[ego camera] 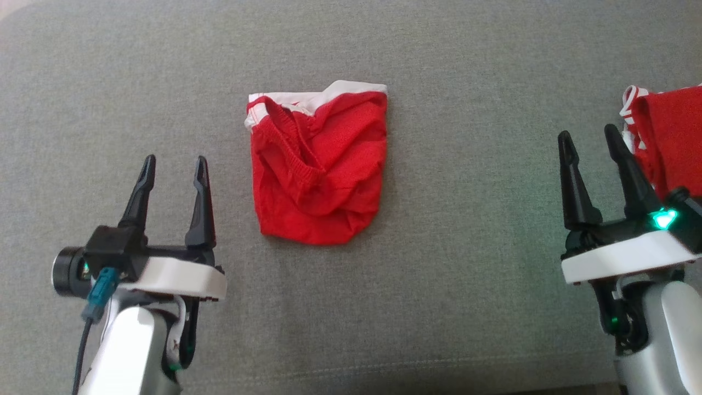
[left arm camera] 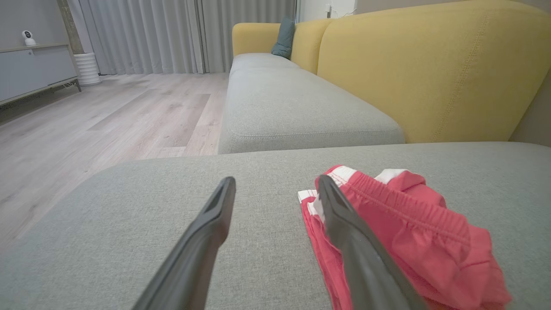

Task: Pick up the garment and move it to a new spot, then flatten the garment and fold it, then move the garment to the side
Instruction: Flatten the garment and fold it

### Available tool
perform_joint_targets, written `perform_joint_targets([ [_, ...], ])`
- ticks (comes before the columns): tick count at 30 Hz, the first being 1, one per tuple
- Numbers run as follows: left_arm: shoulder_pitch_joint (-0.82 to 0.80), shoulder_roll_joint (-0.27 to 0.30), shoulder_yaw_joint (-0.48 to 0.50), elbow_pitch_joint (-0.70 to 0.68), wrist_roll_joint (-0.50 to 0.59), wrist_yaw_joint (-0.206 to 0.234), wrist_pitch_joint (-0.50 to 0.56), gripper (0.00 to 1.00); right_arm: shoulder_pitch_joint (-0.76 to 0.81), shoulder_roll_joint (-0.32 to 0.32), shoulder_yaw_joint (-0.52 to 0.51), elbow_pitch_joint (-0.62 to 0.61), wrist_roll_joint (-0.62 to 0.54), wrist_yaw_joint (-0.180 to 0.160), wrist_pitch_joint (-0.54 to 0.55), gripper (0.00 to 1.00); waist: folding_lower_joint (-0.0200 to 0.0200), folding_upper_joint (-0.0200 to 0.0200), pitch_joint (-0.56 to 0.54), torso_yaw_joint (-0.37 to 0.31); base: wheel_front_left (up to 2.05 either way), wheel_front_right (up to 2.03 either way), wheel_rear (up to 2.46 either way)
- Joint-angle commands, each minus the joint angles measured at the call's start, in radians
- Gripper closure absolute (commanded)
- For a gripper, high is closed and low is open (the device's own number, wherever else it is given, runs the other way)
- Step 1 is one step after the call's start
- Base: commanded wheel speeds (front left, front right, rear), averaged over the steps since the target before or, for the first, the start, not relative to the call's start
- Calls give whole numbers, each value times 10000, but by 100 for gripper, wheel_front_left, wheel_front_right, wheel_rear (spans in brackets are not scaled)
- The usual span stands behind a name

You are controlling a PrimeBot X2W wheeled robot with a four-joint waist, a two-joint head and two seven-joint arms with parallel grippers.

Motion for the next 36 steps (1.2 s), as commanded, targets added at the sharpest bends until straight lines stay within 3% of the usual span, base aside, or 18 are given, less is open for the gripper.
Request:
perform_joint_targets([
  [1, -67, 249, 309, -382, -18, 59, 2, 0, 35, -13, 93, -487, -111, -17, 102, 0, 0, 0, -4, 10, 0, 0, 0],
  [14, -163, 270, 210, -418, -80, 102, -25, 0, 33, 66, 127, -742, -265, -17, 595, 0, 0, 0, 78, 113, 0, 0, 0],
  [15, -189, 270, 201, -423, -84, 99, -28, 0, -33, 56, 217, -700, -234, -17, 652, 25, 0, 0, 106, 135, 0, 0, 0],
  [16, -223, 272, 190, -429, -86, 94, -32, 0, -120, 62, 331, -647, -206, -17, 714, 66, 0, 0, 141, 160, 0, 0, 0],
  [17, -266, 273, 176, -434, -86, 86, -35, 0, -230, 77, 473, -582, -173, -17, 768, 100, 0, 0, 183, 192, 0, 0, 0],
  [21, -436, 254, 107, -441, -74, 55, -49, 0, -731, 192, 1144, -209, -70, -17, 892, 100, 0, 0, 333, 329, 0, 0, 0],
  [30, -848, 47, -139, -236, -89, -84, -125, 0, -2803, 916, 4393, 2134, 437, -17, 1057, 100, 0, 0, 610, 882, 0, 0, 0],
  [36, -1058, -149, -312, -48, -32, -152, -165, 0, -3805, 1119, 5410, 3812, 839, -17, 884, 100, 0, 0, 678, 1299, 0, 0, 0],
])
